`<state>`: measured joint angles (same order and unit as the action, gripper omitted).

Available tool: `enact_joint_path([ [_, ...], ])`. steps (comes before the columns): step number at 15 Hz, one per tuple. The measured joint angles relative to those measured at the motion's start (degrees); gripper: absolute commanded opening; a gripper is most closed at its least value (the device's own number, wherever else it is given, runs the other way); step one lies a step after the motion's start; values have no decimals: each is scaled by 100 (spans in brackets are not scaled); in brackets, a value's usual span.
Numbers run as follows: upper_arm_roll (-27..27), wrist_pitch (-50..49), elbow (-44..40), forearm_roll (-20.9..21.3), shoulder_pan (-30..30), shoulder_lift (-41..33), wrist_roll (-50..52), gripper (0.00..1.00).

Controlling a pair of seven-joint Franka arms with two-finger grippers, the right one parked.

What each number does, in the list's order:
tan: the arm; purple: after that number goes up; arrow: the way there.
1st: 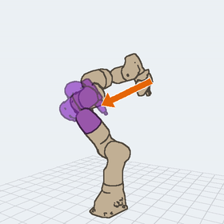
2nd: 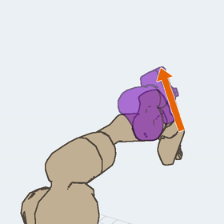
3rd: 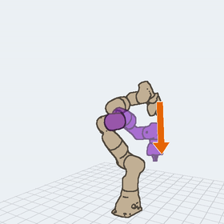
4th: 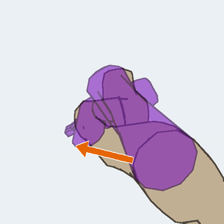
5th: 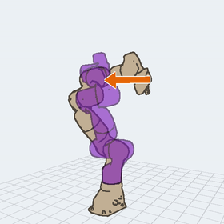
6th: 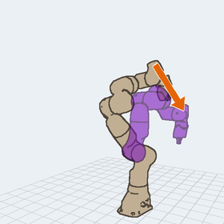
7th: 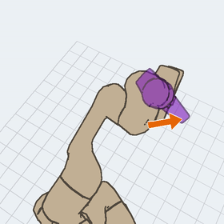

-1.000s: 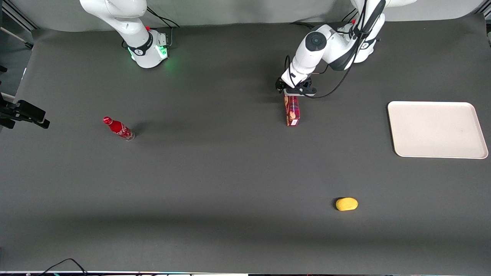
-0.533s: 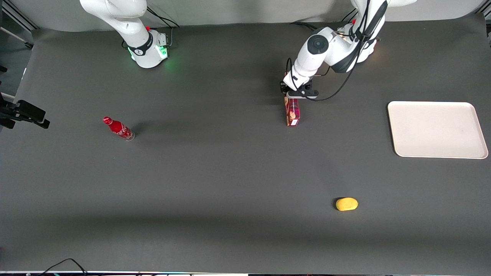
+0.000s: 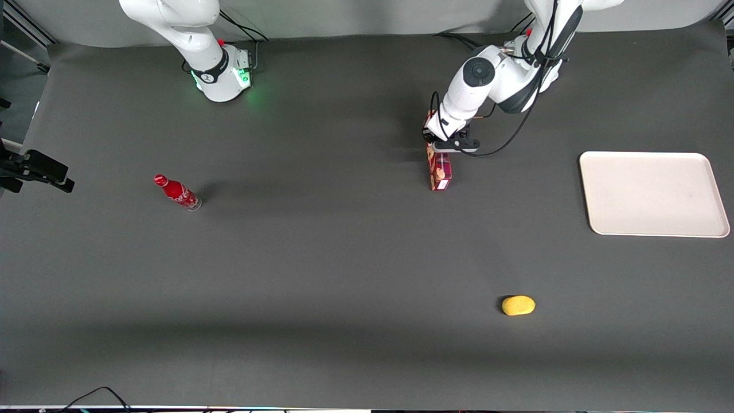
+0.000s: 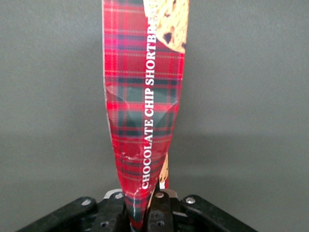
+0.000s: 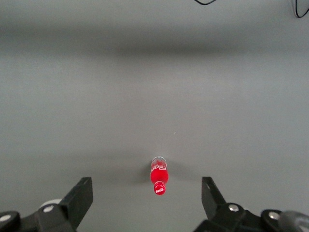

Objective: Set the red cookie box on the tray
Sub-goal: 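Lower the open left gripper around the upright box and close it, then lift the box with the left gripper and carry it to the white tray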

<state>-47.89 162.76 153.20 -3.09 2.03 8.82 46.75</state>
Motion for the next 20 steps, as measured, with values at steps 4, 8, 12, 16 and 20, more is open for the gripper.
enact_joint_path([
  [4,131,-561,-375,31,21,-168,0,0],
  [8,156,-2199,-1560,39,150,-665,0,0],
  [12,616,-3364,-2704,66,229,-909,-218,0],
  [16,1589,-4735,-4065,77,300,-995,-1238,0],
  [20,2732,-6383,-5392,35,336,-1038,-2473,0],
])
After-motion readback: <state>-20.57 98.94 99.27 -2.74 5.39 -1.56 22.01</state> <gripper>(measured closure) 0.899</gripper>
